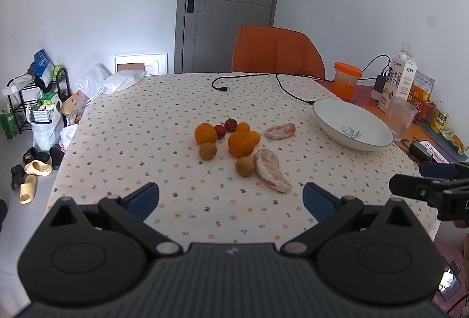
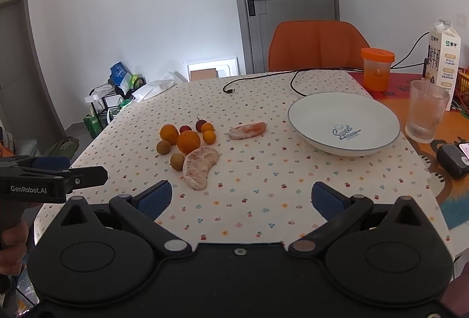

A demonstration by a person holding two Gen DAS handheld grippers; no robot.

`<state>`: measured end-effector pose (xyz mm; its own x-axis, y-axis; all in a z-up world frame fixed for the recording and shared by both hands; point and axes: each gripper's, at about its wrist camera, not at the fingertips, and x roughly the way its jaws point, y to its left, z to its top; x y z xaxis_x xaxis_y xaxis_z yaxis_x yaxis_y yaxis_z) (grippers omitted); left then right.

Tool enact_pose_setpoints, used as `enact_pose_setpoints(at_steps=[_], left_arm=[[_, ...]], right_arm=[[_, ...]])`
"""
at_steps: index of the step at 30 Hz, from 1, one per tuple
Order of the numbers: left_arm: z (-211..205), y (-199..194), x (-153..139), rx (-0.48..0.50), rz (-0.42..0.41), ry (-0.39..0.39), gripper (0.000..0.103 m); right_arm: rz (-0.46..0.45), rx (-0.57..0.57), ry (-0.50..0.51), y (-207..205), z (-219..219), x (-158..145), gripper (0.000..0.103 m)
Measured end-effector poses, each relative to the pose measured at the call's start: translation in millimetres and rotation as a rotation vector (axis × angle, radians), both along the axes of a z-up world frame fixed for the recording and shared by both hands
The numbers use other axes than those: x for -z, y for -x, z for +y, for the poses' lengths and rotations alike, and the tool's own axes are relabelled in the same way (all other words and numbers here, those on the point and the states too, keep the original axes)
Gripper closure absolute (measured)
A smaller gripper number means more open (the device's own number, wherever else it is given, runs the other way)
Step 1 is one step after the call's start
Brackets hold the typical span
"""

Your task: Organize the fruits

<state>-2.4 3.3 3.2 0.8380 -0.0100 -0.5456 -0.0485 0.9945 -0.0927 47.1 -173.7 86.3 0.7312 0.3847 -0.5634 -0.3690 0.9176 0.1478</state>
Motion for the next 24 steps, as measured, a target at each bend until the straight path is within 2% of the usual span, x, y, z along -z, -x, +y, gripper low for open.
enact_pose_setpoints(at_steps=[24], left_arm=[[3.0,3.8,-2.3,0.003,-0.007,0.001,0.0]], right_arm=[[-0.005,-0.005,-0.006,1.2,2.0,-1.9,0.0]])
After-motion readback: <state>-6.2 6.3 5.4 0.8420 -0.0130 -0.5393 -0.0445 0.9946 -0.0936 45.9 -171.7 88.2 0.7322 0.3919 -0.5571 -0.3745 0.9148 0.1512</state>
